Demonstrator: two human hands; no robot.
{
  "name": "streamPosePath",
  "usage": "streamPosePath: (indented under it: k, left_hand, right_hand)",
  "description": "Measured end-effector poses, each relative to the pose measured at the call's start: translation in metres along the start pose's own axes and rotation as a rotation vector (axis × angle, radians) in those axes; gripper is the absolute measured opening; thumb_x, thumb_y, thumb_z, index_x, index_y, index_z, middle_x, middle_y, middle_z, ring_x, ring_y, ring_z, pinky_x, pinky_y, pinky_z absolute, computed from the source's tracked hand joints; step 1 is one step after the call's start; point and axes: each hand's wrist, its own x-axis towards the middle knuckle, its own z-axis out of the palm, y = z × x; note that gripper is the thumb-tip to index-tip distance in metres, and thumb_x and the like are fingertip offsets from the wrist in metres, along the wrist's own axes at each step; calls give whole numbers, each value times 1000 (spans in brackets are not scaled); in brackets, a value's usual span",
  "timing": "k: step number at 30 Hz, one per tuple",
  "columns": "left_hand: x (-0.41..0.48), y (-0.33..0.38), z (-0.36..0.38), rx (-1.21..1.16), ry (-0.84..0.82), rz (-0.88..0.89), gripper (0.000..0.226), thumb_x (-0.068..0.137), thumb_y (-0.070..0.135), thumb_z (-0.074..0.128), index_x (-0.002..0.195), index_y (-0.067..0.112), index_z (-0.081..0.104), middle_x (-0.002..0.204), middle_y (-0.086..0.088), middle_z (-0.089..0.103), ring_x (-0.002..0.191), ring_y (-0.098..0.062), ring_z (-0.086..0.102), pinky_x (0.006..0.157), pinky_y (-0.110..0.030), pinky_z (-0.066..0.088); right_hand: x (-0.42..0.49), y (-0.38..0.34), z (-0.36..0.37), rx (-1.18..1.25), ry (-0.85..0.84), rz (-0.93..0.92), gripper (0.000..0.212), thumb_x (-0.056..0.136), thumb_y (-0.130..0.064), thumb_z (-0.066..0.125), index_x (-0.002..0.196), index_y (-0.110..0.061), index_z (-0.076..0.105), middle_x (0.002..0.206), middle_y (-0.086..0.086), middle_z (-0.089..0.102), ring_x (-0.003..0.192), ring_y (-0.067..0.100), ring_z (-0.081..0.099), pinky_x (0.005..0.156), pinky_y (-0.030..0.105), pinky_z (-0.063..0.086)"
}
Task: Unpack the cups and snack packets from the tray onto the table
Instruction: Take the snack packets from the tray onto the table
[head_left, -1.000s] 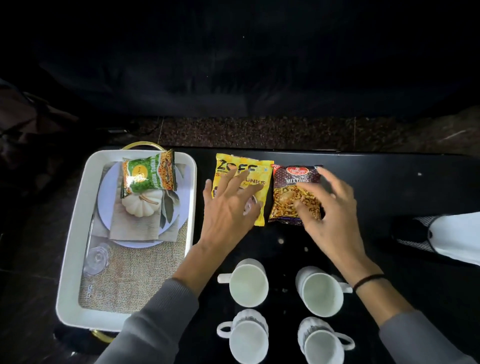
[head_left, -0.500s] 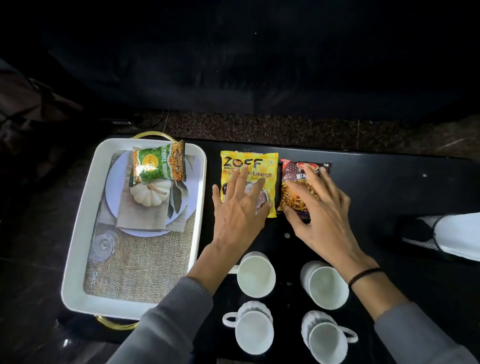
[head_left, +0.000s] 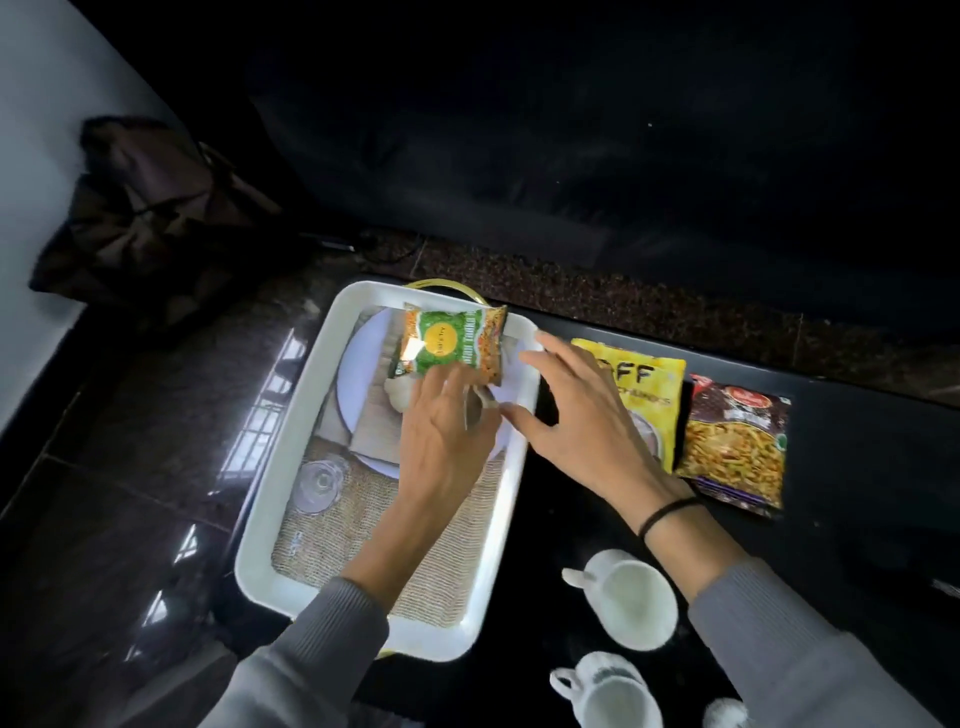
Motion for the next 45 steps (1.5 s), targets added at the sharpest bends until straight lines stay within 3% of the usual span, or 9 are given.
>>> streamPosePath:
  k: [3, 7, 10, 14, 19, 27, 32, 37, 45]
  left_hand:
    - [6, -19, -20, -245, -7, -362, 31, 88, 25, 72, 111, 13, 55, 108, -2, 60, 91, -17, 58, 68, -28, 40]
    - [20, -39, -32, -642, -50, -636, 48, 86, 37, 75, 119, 13, 50, 92, 0, 74, 89, -16, 70, 89, -45, 57]
    - [29, -47, -32, -803, -27, -620, 31, 92, 33, 72, 101, 5, 62, 70, 0, 71, 73, -14, 70, 83, -40, 61]
    - [35, -50, -33, -868, -83, -668, 57, 89, 43, 73, 130, 8, 55, 112, -4, 71, 99, -13, 71, 80, -31, 60]
    - [34, -51, -42, -908, -196, -576, 33, 93, 37, 70, 118, 15, 67, 97, -1, 78, 88, -12, 75, 81, -34, 60]
    - [26, -32, -49, -971, -315, -448, 58, 80, 37, 83, 129, 20, 57, 119, -6, 74, 114, -29, 69, 106, -56, 46]
    - [19, 2, -43, -888, -334, -296, 33, 98, 31, 63, 126, 15, 65, 108, -6, 78, 97, -18, 75, 79, -27, 57]
    - [10, 35, -22, -891, -366, -387, 46, 104, 51, 39, 117, 20, 70, 108, -7, 78, 103, -27, 74, 86, -44, 60]
    - [-13, 85, 14, -836, -479, -375, 37, 99, 49, 53, 103, 19, 74, 108, -11, 77, 99, -21, 74, 80, -35, 62]
  right_hand:
    - [32, -22, 10, -44, -56, -64, 69, 96, -43, 65, 154, -17, 40, 168, 1, 23, 154, 21, 20, 122, 45, 24]
    - [62, -39, 25, -227, -74, -54, 74, 96, -51, 58, 158, -20, 30, 162, 0, 37, 148, 22, 30, 114, 45, 25]
    - [64, -42, 33, -243, -72, 12, 71, 92, -58, 59, 149, -19, 44, 140, 2, 58, 130, 26, 43, 104, 44, 33]
    - [53, -37, 46, 34, -115, 81, 62, 89, -56, 68, 140, -24, 57, 128, 0, 52, 127, 20, 45, 103, 38, 43]
    - [43, -41, 40, 340, -147, 181, 50, 83, -53, 78, 125, -32, 60, 122, -12, 63, 112, 9, 58, 82, 20, 46]
    - [25, -28, 15, 966, -109, 438, 60, 76, -40, 87, 126, -19, 64, 105, -1, 81, 103, 11, 75, 101, 36, 53]
    - [-2, -8, -14, 1096, -84, 432, 32, 80, -27, 84, 109, -14, 76, 104, 4, 81, 99, 19, 77, 92, 34, 57]
    - [-31, 19, -37, 1150, 17, 492, 20, 82, -32, 82, 93, -15, 81, 95, 2, 82, 81, 12, 75, 68, 20, 53]
    - [-76, 59, -62, 1037, 115, 499, 32, 82, -40, 81, 106, -20, 78, 103, -5, 81, 105, 17, 73, 96, 36, 52]
